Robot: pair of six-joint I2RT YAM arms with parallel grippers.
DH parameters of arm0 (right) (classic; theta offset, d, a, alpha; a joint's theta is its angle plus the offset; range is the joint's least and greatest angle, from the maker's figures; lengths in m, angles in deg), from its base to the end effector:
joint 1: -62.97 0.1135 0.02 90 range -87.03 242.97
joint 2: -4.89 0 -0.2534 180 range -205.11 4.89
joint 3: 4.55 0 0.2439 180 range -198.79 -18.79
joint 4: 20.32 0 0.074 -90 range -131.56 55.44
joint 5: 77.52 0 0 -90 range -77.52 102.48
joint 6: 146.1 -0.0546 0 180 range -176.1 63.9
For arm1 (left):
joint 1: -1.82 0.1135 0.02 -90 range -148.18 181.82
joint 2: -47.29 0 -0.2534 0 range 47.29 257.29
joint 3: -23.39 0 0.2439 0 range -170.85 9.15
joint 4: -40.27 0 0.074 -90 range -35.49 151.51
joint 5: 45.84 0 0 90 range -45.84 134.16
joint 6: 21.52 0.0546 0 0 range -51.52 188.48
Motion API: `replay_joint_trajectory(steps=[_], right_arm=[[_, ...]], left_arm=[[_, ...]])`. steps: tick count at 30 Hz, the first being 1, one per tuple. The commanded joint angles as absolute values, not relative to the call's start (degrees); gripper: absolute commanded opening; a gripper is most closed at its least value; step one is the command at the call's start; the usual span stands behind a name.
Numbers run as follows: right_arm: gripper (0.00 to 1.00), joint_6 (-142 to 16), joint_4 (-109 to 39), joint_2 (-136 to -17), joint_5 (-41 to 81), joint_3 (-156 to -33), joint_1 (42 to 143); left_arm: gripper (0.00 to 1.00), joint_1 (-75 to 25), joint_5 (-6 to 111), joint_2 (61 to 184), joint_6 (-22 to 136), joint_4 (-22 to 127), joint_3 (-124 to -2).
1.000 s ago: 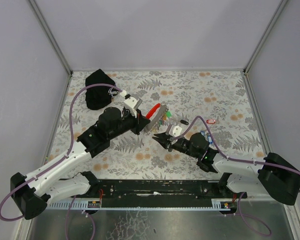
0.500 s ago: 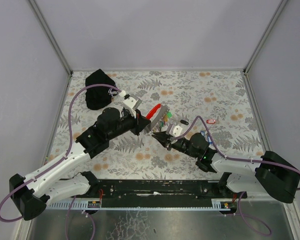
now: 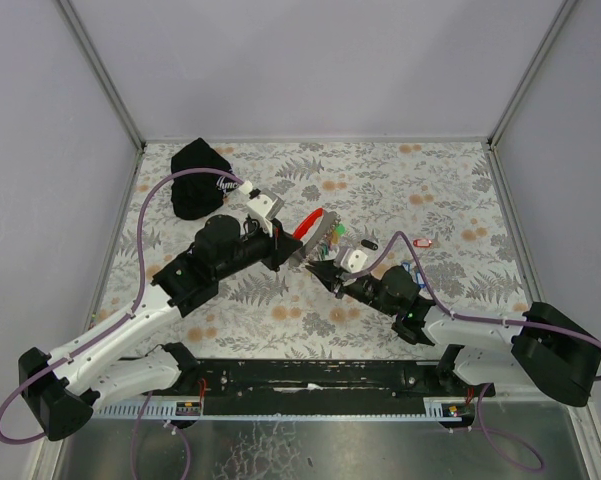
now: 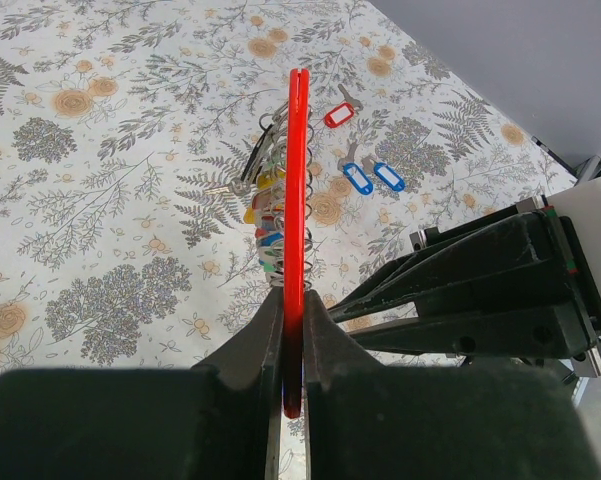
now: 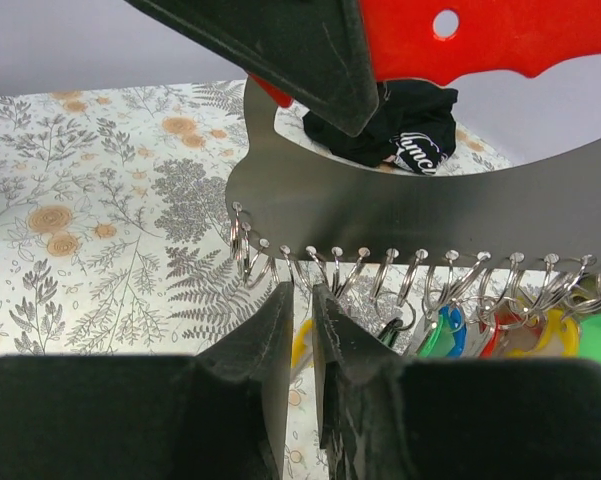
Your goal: Put the keys on the keyring
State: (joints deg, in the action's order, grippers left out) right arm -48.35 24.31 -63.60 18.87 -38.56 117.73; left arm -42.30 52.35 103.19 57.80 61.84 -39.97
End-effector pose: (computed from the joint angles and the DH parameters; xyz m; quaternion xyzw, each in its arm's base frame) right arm 0.1418 0.2113 0.2338 -0.3690 0.5256 0.3382 0.6879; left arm 0.1697 -0.1754 0.3238 0.2684 0.7407 -0.3323 0.5186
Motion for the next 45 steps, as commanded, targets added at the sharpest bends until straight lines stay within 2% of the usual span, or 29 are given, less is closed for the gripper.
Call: replay_joint_trajectory(steps=[1, 17, 45], right_arm=[[0.21, -46.52, 25.30, -62.06, 17.29, -40.13, 118.27], [0.27, -43.59, 20.57, -60.17, 18.35, -40.68, 118.28], [0.22, -47.48, 23.17, -59.31, 20.91, -40.82, 119.70]], left_arm=[[0.00, -42.66, 53.12, 101.61, 57.56, 55.91, -40.34], [0.00, -42.68, 53.22, 101.69, 58.63, 57.67, -41.06], [0.00, -42.73, 52.45, 102.26, 57.06, 56.63, -40.78]])
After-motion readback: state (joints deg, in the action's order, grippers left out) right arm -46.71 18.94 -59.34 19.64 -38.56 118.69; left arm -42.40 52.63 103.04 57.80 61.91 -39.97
